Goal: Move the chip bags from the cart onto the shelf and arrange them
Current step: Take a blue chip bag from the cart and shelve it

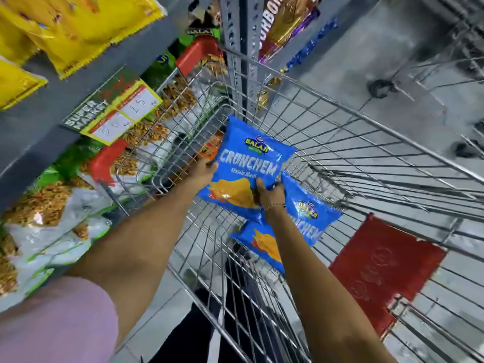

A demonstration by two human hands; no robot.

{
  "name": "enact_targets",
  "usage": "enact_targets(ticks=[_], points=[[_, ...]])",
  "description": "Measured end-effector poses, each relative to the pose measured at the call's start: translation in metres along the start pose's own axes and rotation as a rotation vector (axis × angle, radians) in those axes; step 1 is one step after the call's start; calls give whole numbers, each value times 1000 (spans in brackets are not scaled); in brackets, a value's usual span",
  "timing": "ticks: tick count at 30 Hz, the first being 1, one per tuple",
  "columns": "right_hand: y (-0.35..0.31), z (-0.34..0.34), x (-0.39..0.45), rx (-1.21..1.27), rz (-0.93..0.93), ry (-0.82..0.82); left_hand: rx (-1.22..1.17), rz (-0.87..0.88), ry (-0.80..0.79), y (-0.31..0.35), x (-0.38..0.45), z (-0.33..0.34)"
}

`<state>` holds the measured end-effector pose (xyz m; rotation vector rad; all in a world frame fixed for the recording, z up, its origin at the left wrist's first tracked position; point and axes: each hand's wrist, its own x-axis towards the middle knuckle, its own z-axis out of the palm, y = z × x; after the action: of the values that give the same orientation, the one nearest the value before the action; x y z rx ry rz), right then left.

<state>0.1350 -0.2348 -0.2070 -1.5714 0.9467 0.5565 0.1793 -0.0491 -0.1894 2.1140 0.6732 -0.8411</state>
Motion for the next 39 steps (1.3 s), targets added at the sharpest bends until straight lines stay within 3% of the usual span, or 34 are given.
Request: enact_targets(ticks=[7, 15, 18, 21, 29, 35, 39], points=[[3, -9, -11, 50, 23, 57, -51, 20, 87, -2, -9, -18], [-11, -23, -75, 168, -90, -117, -42, 131, 191, 27, -103, -64], [-37, -37, -118, 284, -244, -114, -83, 259, 240, 27, -127, -84], [-81, -57, -172, 235, -475, -103, -103, 414, 293, 53, -196, -117], [-207, -87, -339, 260, -1062, -237, -326, 787, 618, 85, -374, -223], [-280, -68, -469, 313, -1351, -453, -394, 1021, 889, 81, -498, -306], [-320, -31, -536, 366, -1430, -627, -412, 1108, 1077, 67, -553, -361]])
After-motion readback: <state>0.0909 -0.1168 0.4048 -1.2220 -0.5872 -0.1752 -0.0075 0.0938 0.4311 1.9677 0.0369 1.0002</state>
